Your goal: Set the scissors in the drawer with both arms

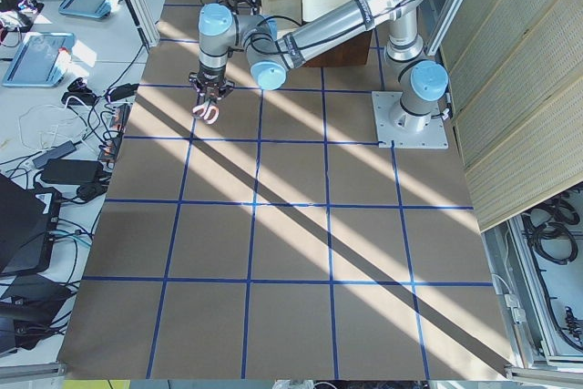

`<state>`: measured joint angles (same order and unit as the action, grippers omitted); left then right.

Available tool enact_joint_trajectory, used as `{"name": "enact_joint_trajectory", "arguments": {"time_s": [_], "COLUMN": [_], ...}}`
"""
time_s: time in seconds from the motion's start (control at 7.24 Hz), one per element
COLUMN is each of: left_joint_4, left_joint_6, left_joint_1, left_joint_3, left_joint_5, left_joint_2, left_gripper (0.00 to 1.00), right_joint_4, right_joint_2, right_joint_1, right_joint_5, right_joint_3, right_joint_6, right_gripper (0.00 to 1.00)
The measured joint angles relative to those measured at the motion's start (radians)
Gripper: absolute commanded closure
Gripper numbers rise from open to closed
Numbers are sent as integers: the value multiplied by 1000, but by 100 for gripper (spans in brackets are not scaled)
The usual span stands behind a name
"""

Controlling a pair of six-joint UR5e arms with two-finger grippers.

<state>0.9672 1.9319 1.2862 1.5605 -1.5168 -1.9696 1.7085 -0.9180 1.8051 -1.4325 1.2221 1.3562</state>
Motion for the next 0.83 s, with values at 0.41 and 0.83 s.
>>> {"name": "enact_joint_trajectory", "arguments": {"time_s": [0.41, 0.83], "left_joint_4": [41, 122], "left_joint_6": [-66, -191], "left_joint_1": [63, 131], "left_joint_3": [0, 0], "left_joint_5": [7, 8], "left_joint_2": [30, 79], "left_gripper": [100, 100], "right_joint_4": [45, 51], "right_joint_2": [-46, -158], "right_joint_1": [8, 2], "right_joint_5": [-2, -29], "right_joint_3": [2, 15], "right_joint_6": [-31, -242], "right_gripper": [0, 0]}}
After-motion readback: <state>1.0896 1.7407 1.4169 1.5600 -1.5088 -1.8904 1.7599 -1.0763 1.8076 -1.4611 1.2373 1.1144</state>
